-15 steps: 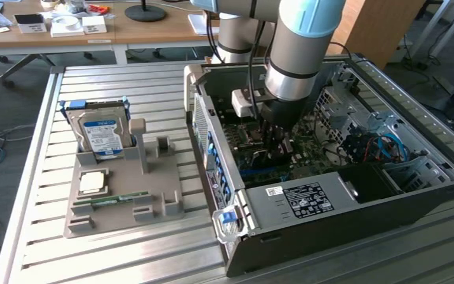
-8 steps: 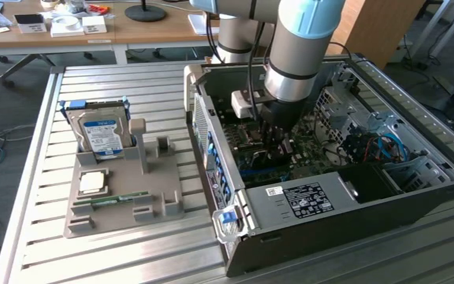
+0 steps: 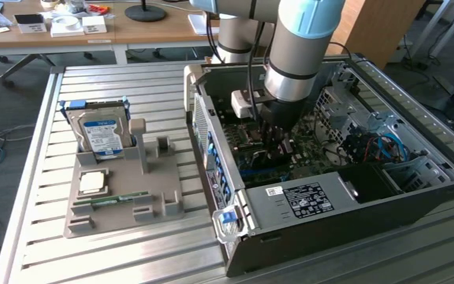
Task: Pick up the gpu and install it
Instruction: 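Insert the gpu into the slot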
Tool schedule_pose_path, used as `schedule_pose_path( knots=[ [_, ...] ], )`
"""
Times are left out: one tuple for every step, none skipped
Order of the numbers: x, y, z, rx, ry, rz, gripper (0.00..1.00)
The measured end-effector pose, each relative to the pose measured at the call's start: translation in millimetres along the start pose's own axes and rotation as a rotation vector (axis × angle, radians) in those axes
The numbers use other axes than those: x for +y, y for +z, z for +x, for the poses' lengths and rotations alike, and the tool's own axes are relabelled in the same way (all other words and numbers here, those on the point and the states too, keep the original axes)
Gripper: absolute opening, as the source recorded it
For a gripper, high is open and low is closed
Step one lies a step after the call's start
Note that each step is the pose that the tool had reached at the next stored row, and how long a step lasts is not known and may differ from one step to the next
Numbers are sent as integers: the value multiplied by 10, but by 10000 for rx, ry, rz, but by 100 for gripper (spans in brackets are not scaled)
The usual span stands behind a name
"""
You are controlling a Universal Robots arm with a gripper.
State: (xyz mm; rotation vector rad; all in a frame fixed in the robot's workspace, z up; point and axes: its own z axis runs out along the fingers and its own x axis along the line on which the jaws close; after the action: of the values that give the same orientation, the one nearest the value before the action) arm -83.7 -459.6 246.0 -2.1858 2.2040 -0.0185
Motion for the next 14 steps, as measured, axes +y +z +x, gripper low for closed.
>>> schedule_pose_path(
  knots=[
    [0, -6, 0, 1, 1, 1, 27],
    [0, -7, 0, 2, 0, 2, 27],
    [-1, -8, 0, 3, 0, 2, 27],
    [-1, -8, 0, 4, 0, 3, 27],
    [-1, -8, 0, 5, -1, 11, 27],
    [-1, -6, 1, 6, -3, 25, 27],
    [0, -3, 1, 7, -2, 46, 27],
    [0, -2, 1, 8, -3, 63, 27],
    [0, -1, 1, 7, -3, 68, 27],
    [-1, 0, 0, 5, -4, 70, 27],
    [0, 1, 0, 5, -4, 73, 27],
    [2, 1, -2, 4, -3, 75, 27],
    [2, 1, -4, 3, -3, 76, 27],
    [3, 1, -5, 1, -4, 76, 27]
  ],
)
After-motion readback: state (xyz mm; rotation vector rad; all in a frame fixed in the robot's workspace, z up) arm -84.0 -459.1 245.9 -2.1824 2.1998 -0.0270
